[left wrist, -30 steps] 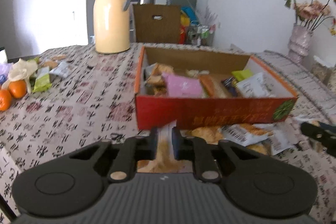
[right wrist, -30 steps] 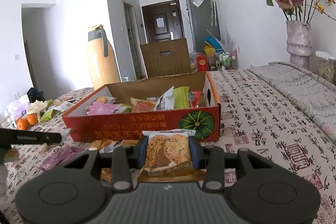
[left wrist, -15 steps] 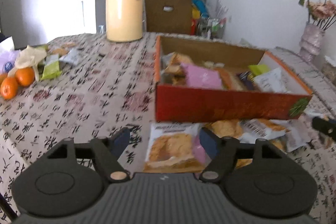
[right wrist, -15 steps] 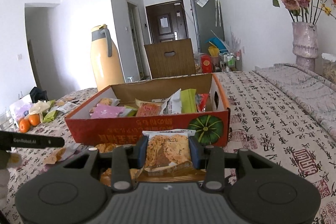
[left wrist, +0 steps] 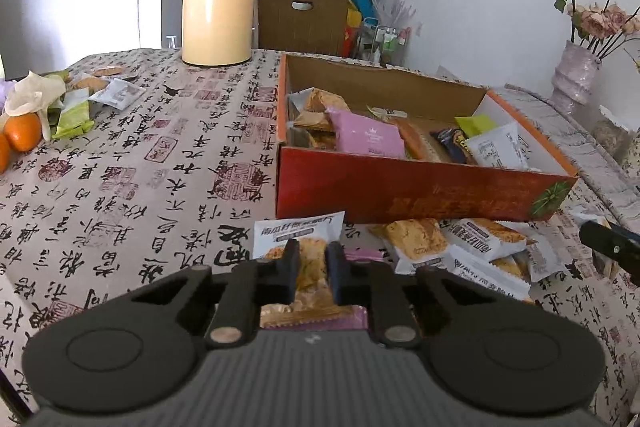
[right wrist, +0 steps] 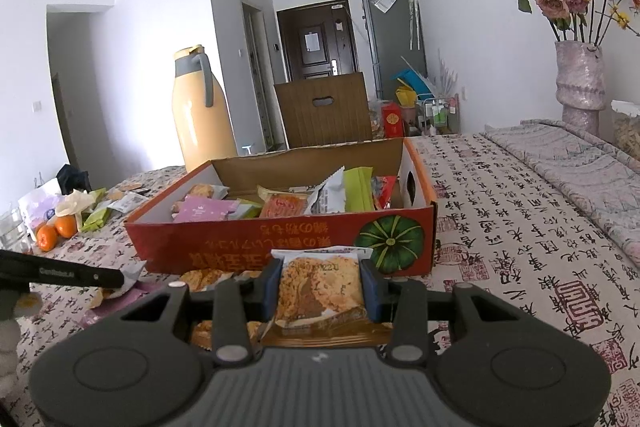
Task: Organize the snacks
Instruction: 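Carry both packets into the cardboard box and open both tools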
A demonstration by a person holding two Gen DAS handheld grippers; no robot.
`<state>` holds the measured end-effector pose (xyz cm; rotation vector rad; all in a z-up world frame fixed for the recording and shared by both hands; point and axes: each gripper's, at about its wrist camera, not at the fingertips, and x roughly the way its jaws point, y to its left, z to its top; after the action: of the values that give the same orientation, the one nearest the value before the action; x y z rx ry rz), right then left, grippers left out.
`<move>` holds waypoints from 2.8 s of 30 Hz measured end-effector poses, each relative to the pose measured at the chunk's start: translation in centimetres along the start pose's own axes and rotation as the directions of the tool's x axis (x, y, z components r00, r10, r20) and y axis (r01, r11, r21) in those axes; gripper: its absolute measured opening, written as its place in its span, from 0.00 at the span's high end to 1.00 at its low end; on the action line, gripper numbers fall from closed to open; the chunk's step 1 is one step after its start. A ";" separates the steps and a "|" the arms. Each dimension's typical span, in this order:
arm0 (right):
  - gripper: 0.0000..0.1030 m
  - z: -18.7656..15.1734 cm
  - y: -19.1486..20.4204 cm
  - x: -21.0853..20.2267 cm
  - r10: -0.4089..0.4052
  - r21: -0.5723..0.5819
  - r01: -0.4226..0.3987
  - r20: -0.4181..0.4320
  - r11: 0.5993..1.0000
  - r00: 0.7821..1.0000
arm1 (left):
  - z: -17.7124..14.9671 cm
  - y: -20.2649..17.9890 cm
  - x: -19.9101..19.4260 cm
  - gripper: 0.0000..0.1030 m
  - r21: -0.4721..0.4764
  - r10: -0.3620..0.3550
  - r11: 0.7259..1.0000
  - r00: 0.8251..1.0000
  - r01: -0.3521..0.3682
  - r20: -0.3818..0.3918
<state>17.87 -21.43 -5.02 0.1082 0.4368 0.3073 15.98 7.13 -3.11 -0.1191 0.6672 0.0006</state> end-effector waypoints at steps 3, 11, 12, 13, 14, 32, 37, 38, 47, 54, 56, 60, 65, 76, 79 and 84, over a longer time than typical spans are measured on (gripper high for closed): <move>0.61 0.0 0.1 -0.1 0.001 -0.001 -0.001 0.000 1.000 1.000 | 0.0 0.1 -0.1 0.75 -0.012 0.001 1.000 1.000 -0.001 -0.004; 0.61 -0.1 0.1 -0.1 -0.002 0.001 0.002 -0.003 1.000 1.000 | 0.8 0.6 2.1 0.31 -0.048 0.098 0.994 0.994 -0.101 -0.056; 0.61 -0.1 0.1 -0.1 -0.003 0.002 0.003 -0.003 1.000 1.000 | 0.9 0.8 2.6 0.33 -0.061 0.098 0.993 0.992 -0.102 -0.075; 0.61 -0.2 0.1 -0.1 -0.002 0.003 0.002 -0.003 1.000 1.000 | 1.0 1.1 3.0 0.34 -0.077 0.092 0.992 0.992 -0.099 -0.086; 0.61 -0.2 0.1 -0.2 -0.002 0.002 0.002 -0.004 1.000 1.000 | 0.9 1.3 3.1 0.39 -0.091 0.083 0.992 0.993 -0.091 -0.086; 0.61 -0.3 0.2 -0.1 0.003 -0.004 -0.003 -0.008 1.000 1.000 | 1.0 1.2 -1.3 0.82 -0.061 0.028 0.998 0.998 -0.025 0.048; 0.61 0.2 0.6 -0.1 0.007 -0.018 -0.007 0.008 1.000 1.000 | 2.4 -0.4 -3.6 0.82 -0.021 -0.010 1.000 0.990 0.013 0.138; 0.61 0.5 0.7 -0.1 0.008 -0.021 -0.008 0.014 1.000 1.000 | 2.9 -0.9 -4.0 0.82 -0.013 -0.020 1.000 0.987 0.022 0.156; 0.61 4.9 2.0 2.2 0.028 -0.072 -0.021 0.096 0.997 0.995 | 7.6 -4.8 -2.9 0.82 0.039 -0.059 0.998 0.970 0.051 0.238; 0.61 8.7 2.7 6.3 0.031 -0.101 -0.019 0.119 0.995 0.992 | 10.3 -5.9 0.4 0.82 0.013 -0.026 1.000 0.965 0.024 0.260; 0.61 9.3 2.7 7.8 0.022 -0.102 -0.010 0.117 0.995 0.993 | 10.7 -5.9 1.5 0.82 -0.003 -0.013 1.000 0.964 0.015 0.265; 0.61 9.2 2.0 10.1 0.001 -0.070 0.007 0.114 0.998 0.994 | 10.5 -5.6 3.9 0.82 -0.024 0.012 1.000 0.962 -0.005 0.272; 0.61 8.1 1.3 11.6 -0.002 -0.052 0.006 0.085 0.999 0.996 | 9.9 -5.1 6.1 0.82 -0.022 0.040 0.999 0.970 -0.035 0.239; 0.59 7.4 1.7 11.5 -0.014 -0.066 0.019 0.068 0.998 0.998 | 9.4 -5.2 6.1 0.76 -0.020 0.072 0.997 0.969 -0.069 0.238; 0.55 7.3 1.5 11.5 -0.027 -0.055 0.031 0.068 0.998 0.997 | 9.3 -4.9 5.8 0.38 -0.039 0.090 0.996 0.964 -0.083 0.250; 0.05 7.3 1.0 10.9 -0.051 -0.029 0.054 0.090 0.998 0.995 | 9.2 -4.8 4.4 0.00 -0.074 0.132 0.991 0.941 -0.115 0.311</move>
<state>30.13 -17.34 -2.63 0.0792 0.3456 0.2567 25.26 3.23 1.88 -0.1261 0.3533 0.1566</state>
